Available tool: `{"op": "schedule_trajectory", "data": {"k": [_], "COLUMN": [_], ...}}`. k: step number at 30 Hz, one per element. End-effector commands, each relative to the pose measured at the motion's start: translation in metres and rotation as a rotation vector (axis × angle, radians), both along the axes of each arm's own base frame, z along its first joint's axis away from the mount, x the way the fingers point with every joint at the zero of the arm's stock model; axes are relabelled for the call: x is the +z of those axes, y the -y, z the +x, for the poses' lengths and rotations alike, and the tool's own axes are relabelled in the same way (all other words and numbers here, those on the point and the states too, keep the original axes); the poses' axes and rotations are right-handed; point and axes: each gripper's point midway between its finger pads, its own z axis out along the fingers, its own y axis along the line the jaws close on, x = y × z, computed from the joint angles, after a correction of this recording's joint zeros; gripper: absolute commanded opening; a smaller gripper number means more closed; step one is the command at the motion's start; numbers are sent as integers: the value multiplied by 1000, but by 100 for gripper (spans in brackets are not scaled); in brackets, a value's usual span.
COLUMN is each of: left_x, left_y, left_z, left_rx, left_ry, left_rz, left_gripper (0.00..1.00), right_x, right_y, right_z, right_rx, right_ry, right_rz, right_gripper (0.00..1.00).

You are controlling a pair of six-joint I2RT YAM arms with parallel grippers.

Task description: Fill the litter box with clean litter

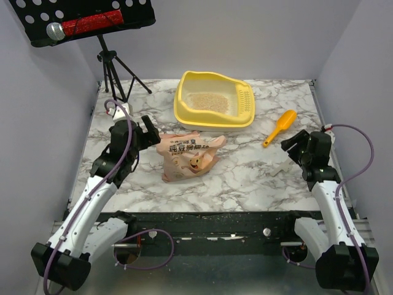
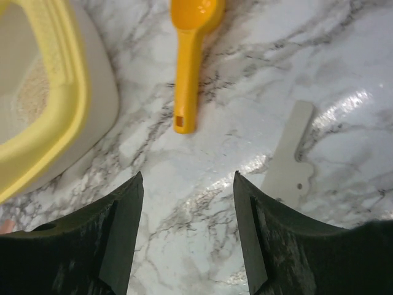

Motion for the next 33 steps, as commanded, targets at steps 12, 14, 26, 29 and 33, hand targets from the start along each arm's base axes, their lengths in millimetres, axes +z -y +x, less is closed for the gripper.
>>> {"op": "schedule_trajectory", "data": {"k": [12, 14, 26, 29, 33], "left_x": [-58, -63, -75, -73, -66], "left_y": [27, 34, 47, 46, 49], "left_z": [13, 16, 38, 45, 46], "left_rx": [-139, -171, -217, -213, -240], "left_ry": [-279, -296, -295, -258, -220], "left_rz": [-541, -593, -687, -683, -715], "left_gripper": [99, 99, 98, 93, 80], "right_x": [45, 44, 41, 39, 37], "right_y": [-69, -73, -84, -86, -93], "right_z": [4, 4, 3, 2, 2], "right_rx": [318, 331, 371, 384, 414], "right_ry": [124, 121, 112, 114, 117], "right_rz": [-19, -20, -16, -11, 6], "right_gripper": [68, 68, 67, 65, 64]}}
